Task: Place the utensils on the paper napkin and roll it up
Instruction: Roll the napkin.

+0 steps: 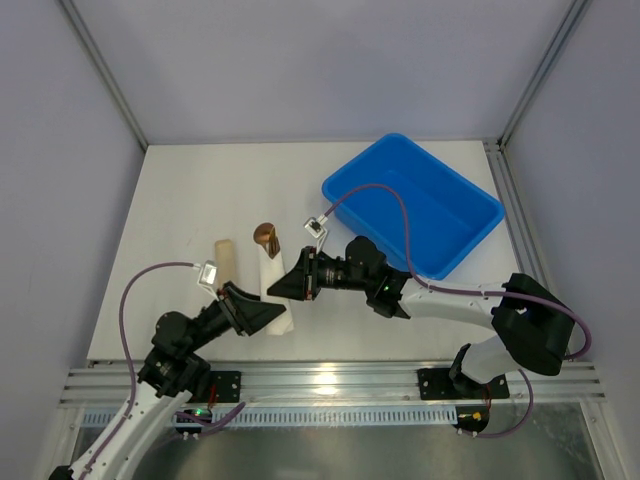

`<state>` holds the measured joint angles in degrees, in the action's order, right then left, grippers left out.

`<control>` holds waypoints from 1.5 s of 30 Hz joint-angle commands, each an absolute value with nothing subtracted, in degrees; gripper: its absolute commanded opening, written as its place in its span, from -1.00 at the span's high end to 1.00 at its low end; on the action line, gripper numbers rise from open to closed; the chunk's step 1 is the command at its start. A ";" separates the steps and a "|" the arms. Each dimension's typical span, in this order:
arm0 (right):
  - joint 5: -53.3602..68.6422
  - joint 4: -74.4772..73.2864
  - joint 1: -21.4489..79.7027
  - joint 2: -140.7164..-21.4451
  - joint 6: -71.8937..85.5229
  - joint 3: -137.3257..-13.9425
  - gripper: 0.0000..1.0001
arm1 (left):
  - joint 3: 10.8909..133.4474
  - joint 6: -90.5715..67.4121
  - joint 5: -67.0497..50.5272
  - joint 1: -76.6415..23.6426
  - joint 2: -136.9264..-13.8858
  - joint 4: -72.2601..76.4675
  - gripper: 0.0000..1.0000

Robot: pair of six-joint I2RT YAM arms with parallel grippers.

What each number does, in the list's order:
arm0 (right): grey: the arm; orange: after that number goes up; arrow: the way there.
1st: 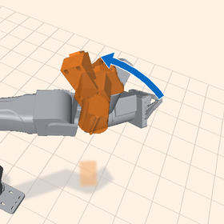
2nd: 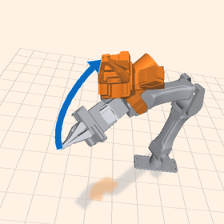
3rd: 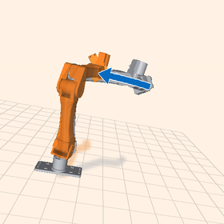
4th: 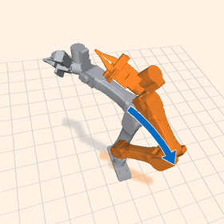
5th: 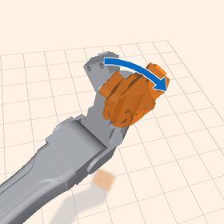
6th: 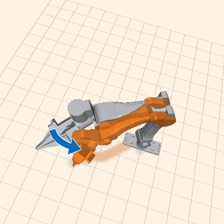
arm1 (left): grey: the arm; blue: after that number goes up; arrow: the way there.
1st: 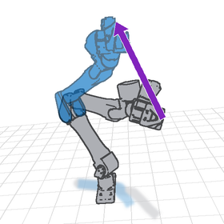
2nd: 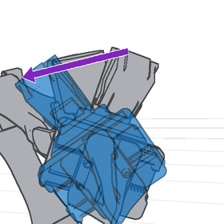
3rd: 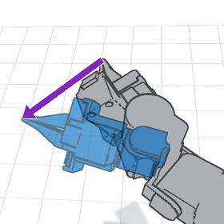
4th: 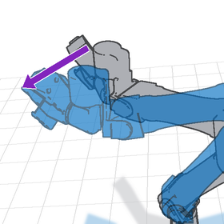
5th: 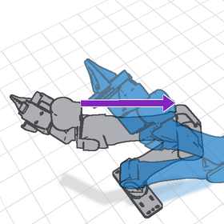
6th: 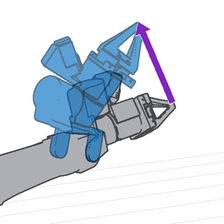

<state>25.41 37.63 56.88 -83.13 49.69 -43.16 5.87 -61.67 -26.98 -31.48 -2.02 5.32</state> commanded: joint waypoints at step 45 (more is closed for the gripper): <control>25.75 38.50 56.78 -81.74 47.55 -45.36 0.76 | 9.40 -58.72 -28.83 -31.38 -8.96 4.93 1.00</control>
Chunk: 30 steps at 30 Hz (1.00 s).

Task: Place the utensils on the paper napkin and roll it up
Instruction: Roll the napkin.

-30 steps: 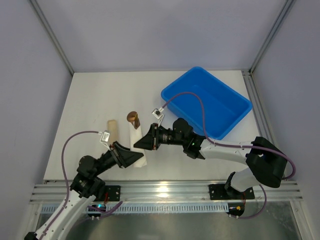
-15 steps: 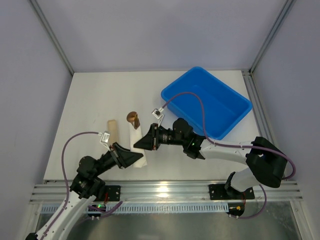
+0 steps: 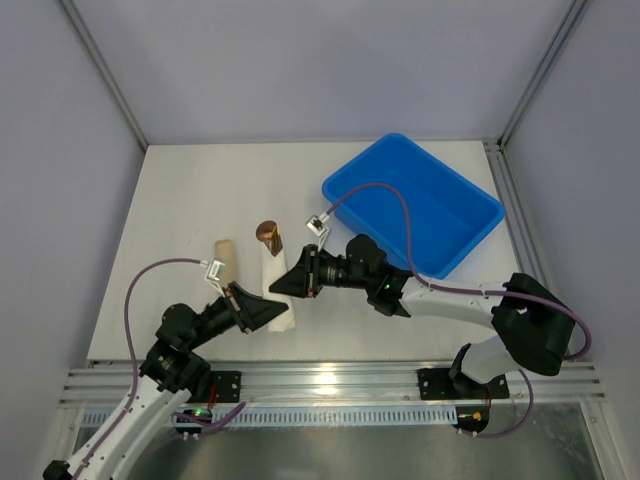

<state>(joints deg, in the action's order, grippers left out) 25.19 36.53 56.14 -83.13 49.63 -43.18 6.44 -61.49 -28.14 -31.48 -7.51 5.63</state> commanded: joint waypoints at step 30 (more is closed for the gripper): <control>-17.74 -36.26 56.43 -31.12 39.11 -48.68 -0.99 | 46.75 -30.50 -23.46 -31.46 -41.47 -18.11 1.00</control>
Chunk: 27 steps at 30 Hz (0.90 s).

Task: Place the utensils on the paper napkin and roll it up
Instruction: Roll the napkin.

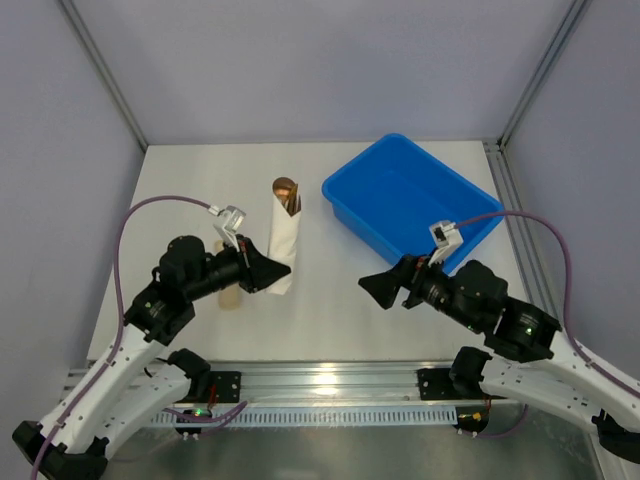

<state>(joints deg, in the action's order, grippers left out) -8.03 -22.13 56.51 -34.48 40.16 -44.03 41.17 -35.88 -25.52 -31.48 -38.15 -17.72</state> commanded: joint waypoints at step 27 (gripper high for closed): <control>-49.75 -75.31 56.43 -36.99 64.59 -69.16 -0.99 | 90.85 -53.34 27.94 -52.11 -99.21 -3.86 1.00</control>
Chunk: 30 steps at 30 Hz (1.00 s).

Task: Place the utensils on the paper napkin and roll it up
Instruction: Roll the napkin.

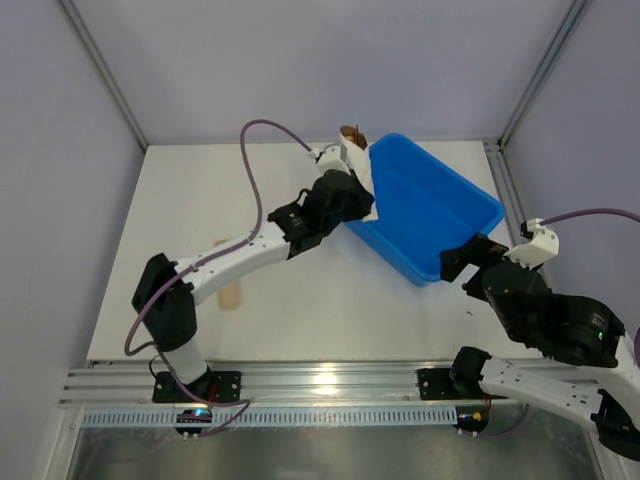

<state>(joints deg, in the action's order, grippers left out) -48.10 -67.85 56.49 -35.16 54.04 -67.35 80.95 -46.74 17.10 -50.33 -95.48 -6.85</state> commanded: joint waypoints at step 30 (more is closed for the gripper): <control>-59.59 -88.15 56.25 -39.03 61.88 -91.05 -0.89 | 129.72 -86.75 41.57 -59.33 -141.50 -2.11 1.00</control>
